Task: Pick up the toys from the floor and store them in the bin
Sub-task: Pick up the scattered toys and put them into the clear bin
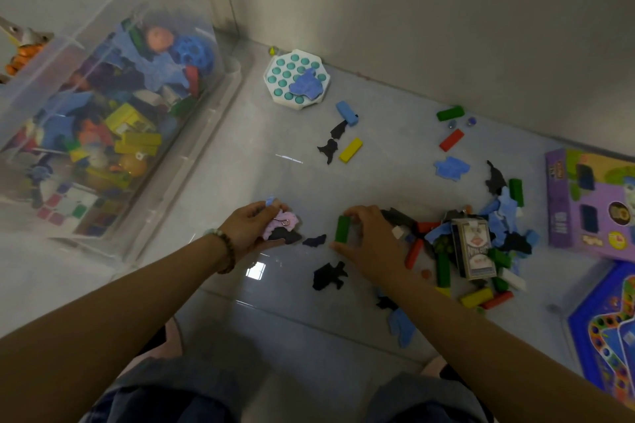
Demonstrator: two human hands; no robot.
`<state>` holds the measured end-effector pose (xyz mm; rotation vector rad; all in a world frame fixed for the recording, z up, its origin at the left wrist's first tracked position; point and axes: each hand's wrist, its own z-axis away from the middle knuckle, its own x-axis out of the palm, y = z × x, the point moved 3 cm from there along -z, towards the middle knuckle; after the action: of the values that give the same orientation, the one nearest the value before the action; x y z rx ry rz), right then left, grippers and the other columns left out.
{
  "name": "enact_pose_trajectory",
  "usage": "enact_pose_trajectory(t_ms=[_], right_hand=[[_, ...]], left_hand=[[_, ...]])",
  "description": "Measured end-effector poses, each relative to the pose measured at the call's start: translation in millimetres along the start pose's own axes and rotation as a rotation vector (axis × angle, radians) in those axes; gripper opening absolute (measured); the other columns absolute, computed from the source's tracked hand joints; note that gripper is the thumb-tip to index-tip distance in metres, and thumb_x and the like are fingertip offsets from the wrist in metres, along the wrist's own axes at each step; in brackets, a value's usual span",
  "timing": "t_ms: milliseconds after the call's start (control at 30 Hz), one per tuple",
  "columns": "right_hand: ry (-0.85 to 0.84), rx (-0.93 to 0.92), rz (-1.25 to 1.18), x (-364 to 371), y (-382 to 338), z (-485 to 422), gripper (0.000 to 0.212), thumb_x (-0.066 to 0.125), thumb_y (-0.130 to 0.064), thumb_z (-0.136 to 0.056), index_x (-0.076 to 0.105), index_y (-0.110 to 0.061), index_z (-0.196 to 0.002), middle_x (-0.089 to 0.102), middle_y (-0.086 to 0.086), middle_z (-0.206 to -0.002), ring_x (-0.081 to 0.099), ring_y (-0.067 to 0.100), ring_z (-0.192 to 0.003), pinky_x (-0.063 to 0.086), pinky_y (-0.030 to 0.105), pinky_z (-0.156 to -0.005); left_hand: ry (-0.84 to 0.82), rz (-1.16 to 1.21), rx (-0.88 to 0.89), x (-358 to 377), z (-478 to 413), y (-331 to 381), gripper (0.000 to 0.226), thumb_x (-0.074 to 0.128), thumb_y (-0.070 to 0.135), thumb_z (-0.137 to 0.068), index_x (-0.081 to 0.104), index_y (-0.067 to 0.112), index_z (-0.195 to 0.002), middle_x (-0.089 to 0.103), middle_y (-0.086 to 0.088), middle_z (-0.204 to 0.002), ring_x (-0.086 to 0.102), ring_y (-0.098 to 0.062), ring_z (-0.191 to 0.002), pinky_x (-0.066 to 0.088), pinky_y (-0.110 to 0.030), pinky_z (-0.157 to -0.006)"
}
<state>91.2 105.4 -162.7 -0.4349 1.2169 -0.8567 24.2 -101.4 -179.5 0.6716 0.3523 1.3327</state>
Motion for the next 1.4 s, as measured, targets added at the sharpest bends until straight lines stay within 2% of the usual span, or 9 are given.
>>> enact_pose_trajectory(t_ms=[200,367,500,633,833,1000,1200,1300,1400], right_hand=[[-0.017,-0.061,-0.144,6,-12,1,0.032,0.062,0.002,-0.080,0.047,-0.007,-0.107,0.055,0.014,-0.090,0.052,0.022,-0.079,0.044,0.028,-0.070],[-0.119,0.194,-0.530,-2,-18,-15,0.023,0.050,-0.003,-0.090,0.044,-0.017,-0.108,0.051,0.008,-0.097,0.052,0.017,-0.083,0.046,0.021,-0.071],[-0.271,0.031,-0.239,2,-23,-12,0.029,0.072,-0.025,-0.079,0.058,-0.017,-0.103,0.046,-0.005,-0.072,0.042,0.006,-0.063,0.038,0.010,-0.057],[-0.257,-0.046,0.029,20,-19,-10,0.026,0.075,-0.027,-0.076,0.064,-0.014,-0.096,0.057,0.003,-0.097,0.051,0.013,-0.087,0.038,0.020,-0.070],[-0.164,-0.076,0.039,25,-13,-7,0.022,0.074,-0.024,-0.077,0.064,-0.010,-0.091,0.051,0.000,-0.096,0.048,0.011,-0.084,0.038,0.012,-0.068],[-0.144,0.105,-0.329,12,-18,-6,0.015,0.068,-0.021,-0.083,0.063,-0.013,-0.094,0.065,0.000,-0.091,0.059,0.003,-0.079,0.041,0.000,-0.065],[-0.363,0.194,-0.583,-4,-24,2,0.023,0.048,-0.013,-0.095,0.060,-0.017,-0.115,0.070,-0.004,-0.096,0.041,0.005,-0.048,0.037,0.013,-0.046],[-0.459,0.284,-0.718,-7,-23,6,0.014,0.053,-0.011,-0.092,0.063,-0.017,-0.099,0.066,0.003,-0.090,0.040,0.007,-0.050,0.034,0.017,-0.048],[-0.491,0.233,-0.504,-8,-15,10,0.019,0.065,-0.026,-0.084,0.055,-0.018,-0.071,0.049,-0.001,-0.065,0.041,0.006,-0.054,0.036,0.016,-0.052]], left_hand=[[0.013,0.037,-0.017,-6,1,-3,0.028,0.048,0.028,-0.094,0.062,0.007,-0.104,0.066,-0.018,-0.106,0.063,-0.029,-0.094,0.055,-0.030,-0.079],[0.019,0.025,-0.015,-12,2,-2,0.025,0.049,0.029,-0.093,0.064,0.011,-0.100,0.068,-0.011,-0.097,0.066,-0.023,-0.086,0.058,-0.026,-0.071],[0.032,0.050,-0.015,-16,2,-1,0.025,0.050,0.028,-0.093,0.064,0.009,-0.102,0.068,-0.013,-0.099,0.065,-0.025,-0.087,0.057,-0.029,-0.075],[0.040,0.015,0.001,-20,2,-4,0.030,0.048,0.029,-0.093,0.063,0.005,-0.106,0.066,-0.017,-0.103,0.064,-0.025,-0.087,0.056,-0.027,-0.076],[0.047,0.009,-0.013,-24,2,-4,0.036,0.047,0.029,-0.094,0.059,0.001,-0.114,0.064,-0.020,-0.110,0.062,-0.032,-0.098,0.052,-0.036,-0.088],[0.031,0.035,-0.019,-23,2,-5,0.033,0.048,0.029,-0.094,0.060,0.003,-0.111,0.065,-0.019,-0.108,0.064,-0.029,-0.095,0.055,-0.031,-0.081],[0.020,0.054,-0.003,-17,2,-4,0.025,0.048,0.027,-0.094,0.063,0.008,-0.097,0.067,-0.015,-0.099,0.068,-0.022,-0.082,0.059,-0.027,-0.073],[0.010,0.049,-0.002,-12,3,-4,0.023,0.048,0.026,-0.094,0.064,0.010,-0.094,0.069,-0.010,-0.091,0.071,-0.013,-0.069,0.058,-0.021,-0.061],[-0.002,0.053,-0.007,-7,3,-2,0.022,0.048,0.025,-0.094,0.064,0.009,-0.095,0.069,-0.009,-0.089,0.071,-0.012,-0.067,0.057,-0.020,-0.058]])
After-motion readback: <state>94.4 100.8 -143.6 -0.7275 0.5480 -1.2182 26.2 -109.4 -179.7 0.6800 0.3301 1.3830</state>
